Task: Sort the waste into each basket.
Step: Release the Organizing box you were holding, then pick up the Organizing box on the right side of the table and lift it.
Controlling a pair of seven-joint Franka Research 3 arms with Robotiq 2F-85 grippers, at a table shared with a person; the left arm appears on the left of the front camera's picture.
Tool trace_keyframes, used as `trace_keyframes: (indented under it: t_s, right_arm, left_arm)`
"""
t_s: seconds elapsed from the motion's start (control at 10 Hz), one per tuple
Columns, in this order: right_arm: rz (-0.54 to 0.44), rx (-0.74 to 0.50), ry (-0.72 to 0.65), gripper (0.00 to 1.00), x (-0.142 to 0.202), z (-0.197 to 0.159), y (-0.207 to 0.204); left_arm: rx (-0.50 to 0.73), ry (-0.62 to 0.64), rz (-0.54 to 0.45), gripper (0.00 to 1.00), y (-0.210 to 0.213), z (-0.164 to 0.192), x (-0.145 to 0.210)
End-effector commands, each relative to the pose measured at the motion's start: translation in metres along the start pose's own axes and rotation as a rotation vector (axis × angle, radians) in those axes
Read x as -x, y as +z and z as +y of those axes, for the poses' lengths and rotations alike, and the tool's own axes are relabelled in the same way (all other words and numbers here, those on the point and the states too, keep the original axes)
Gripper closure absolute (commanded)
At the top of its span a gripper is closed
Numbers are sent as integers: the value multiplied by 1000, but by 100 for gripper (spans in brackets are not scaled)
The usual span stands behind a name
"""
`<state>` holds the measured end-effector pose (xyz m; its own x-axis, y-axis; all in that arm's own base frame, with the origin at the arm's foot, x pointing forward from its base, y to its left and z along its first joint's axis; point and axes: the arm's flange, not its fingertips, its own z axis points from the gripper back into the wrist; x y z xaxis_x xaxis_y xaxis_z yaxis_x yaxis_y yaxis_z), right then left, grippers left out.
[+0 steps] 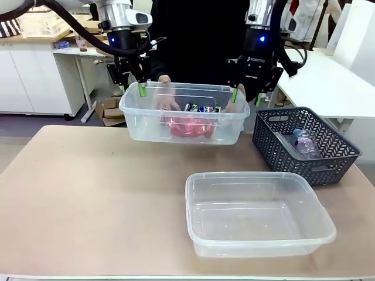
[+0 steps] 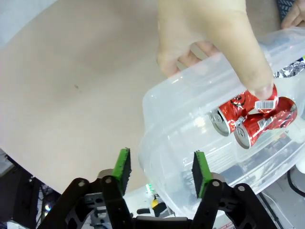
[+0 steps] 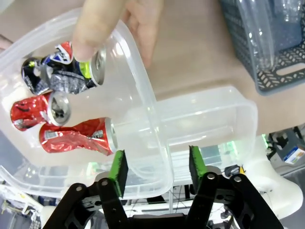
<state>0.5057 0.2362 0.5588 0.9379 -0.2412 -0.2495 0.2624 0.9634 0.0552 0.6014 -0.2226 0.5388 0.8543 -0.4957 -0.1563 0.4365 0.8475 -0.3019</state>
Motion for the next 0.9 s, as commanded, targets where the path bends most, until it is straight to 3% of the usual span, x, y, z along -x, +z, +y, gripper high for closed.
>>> trace_keyframes:
  t_s: [0.0,0.4,0.5,0.6,0.8]
  right_arm:
    - [-49,-26,20,0,0,-12,-6]
    - [-70,-34,21,0,-1,-11,-7]
    - [-49,49,5,0,-6,-1,-20]
    - [-52,-36,2,0,-4,-2,2]
    - [-52,-36,2,0,-4,-2,2]
  left_arm:
    - [-6,-15,-31,0,0,-2,21]
    - [-2,-16,-61,0,4,-3,33]
    - [28,-18,-54,0,1,-2,34]
    - [-19,2,-42,0,15,-9,22]
    - [-19,2,-42,0,15,-9,22]
